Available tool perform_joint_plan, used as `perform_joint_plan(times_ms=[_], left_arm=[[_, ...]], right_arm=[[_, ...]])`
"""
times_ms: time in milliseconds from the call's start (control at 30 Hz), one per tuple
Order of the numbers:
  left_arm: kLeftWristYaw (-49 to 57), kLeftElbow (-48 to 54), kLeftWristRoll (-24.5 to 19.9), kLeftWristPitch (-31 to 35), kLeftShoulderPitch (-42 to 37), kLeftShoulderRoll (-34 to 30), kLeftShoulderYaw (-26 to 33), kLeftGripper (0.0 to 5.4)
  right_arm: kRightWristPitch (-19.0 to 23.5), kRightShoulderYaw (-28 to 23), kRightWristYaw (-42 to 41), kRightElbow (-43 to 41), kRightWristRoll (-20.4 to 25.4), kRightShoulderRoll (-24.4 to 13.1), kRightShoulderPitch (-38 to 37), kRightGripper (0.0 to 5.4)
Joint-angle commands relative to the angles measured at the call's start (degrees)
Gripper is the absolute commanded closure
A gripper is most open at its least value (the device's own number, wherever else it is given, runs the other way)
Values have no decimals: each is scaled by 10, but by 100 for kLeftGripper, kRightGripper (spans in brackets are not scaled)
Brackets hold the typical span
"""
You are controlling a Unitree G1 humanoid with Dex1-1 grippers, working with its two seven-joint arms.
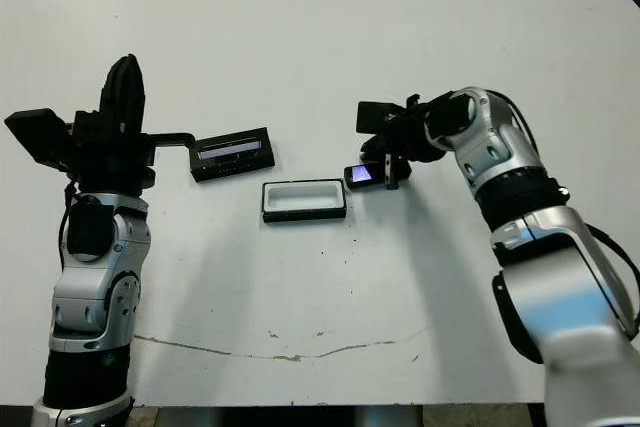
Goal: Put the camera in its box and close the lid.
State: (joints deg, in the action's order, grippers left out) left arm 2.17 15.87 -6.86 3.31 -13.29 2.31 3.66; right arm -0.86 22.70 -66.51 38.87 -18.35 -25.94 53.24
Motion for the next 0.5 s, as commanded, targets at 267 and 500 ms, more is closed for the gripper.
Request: perform_joint_plan(times_ms=[267,500], left_arm=[[-1,0,-7,18,13,-4,7,539],[-1,-2,-6,15,13,-5,8,539]], right_arm=[[26,-9,-37,-51,38,-34,-43,540],[-4,-20,-28,-35,54,-45,-51,540]])
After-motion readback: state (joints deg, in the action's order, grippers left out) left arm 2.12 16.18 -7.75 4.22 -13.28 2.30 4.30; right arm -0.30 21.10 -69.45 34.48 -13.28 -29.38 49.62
